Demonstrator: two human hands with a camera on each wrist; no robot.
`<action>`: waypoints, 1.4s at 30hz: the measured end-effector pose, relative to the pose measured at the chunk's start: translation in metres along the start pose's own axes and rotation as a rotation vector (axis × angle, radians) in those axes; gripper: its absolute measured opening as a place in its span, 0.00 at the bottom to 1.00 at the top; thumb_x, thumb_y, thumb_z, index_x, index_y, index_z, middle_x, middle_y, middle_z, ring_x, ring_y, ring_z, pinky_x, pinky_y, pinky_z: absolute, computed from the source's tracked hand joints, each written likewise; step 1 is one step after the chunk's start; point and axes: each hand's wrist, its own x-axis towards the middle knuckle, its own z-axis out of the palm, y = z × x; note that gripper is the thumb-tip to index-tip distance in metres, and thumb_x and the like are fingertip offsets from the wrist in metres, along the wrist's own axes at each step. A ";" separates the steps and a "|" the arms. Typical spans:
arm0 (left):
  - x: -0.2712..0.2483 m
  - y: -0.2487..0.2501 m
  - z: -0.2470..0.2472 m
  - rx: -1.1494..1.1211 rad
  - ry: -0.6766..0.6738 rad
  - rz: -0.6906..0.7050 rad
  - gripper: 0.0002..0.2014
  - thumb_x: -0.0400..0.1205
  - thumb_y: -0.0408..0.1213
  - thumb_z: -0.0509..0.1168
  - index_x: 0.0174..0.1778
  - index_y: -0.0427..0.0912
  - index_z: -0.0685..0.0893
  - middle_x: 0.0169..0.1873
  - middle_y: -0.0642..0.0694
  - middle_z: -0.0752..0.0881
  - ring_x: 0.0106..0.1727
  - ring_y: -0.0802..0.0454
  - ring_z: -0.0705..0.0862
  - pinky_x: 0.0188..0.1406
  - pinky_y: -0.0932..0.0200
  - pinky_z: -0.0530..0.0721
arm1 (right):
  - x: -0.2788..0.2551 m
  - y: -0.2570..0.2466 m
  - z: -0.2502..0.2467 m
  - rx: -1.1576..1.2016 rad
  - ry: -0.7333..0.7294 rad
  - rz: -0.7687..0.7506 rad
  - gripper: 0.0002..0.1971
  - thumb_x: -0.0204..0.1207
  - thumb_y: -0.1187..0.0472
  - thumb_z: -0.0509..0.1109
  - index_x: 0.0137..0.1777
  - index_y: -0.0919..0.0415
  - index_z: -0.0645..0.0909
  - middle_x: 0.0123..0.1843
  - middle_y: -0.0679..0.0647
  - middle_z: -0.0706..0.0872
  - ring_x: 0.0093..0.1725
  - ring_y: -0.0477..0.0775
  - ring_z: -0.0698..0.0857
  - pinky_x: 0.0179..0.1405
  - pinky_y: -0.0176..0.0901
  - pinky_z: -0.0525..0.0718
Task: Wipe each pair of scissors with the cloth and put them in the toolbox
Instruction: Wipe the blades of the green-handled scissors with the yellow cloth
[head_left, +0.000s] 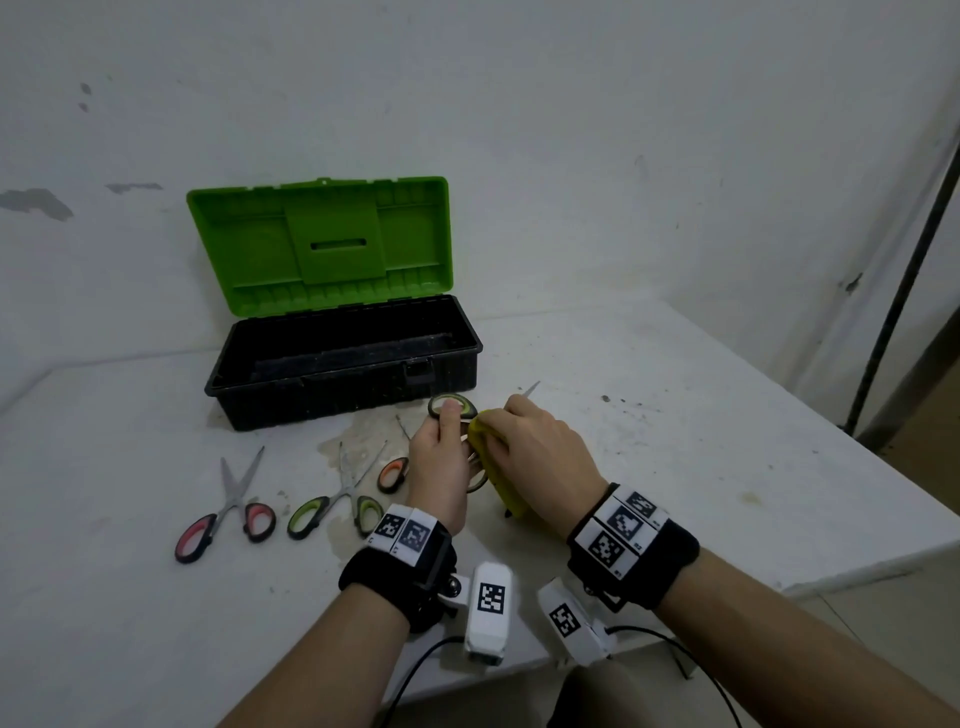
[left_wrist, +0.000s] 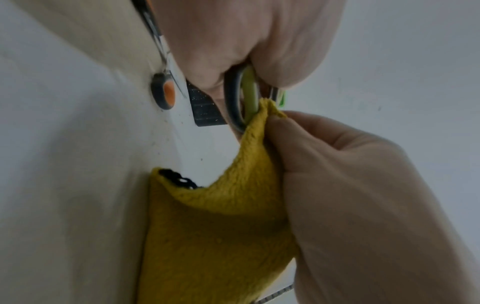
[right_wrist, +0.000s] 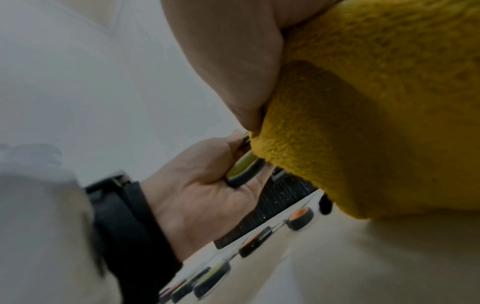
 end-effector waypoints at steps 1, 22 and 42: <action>0.000 0.000 0.000 -0.004 0.005 0.003 0.18 0.90 0.48 0.57 0.49 0.39 0.85 0.40 0.44 0.92 0.40 0.50 0.92 0.33 0.57 0.88 | 0.000 0.002 0.000 0.003 -0.003 0.021 0.12 0.86 0.51 0.57 0.59 0.51 0.82 0.50 0.50 0.77 0.42 0.59 0.82 0.34 0.46 0.75; -0.001 0.004 -0.001 0.012 0.007 0.025 0.20 0.91 0.46 0.55 0.43 0.38 0.85 0.38 0.47 0.94 0.38 0.55 0.93 0.31 0.60 0.89 | -0.011 0.006 -0.007 0.072 0.040 0.016 0.13 0.86 0.51 0.59 0.60 0.53 0.82 0.51 0.53 0.80 0.46 0.61 0.83 0.40 0.54 0.82; 0.005 -0.001 -0.006 0.060 0.061 0.071 0.23 0.91 0.49 0.55 0.49 0.33 0.87 0.39 0.45 0.94 0.38 0.52 0.93 0.31 0.61 0.89 | -0.010 0.015 -0.002 0.091 0.123 0.058 0.12 0.87 0.51 0.58 0.57 0.57 0.79 0.51 0.52 0.79 0.40 0.58 0.82 0.38 0.52 0.83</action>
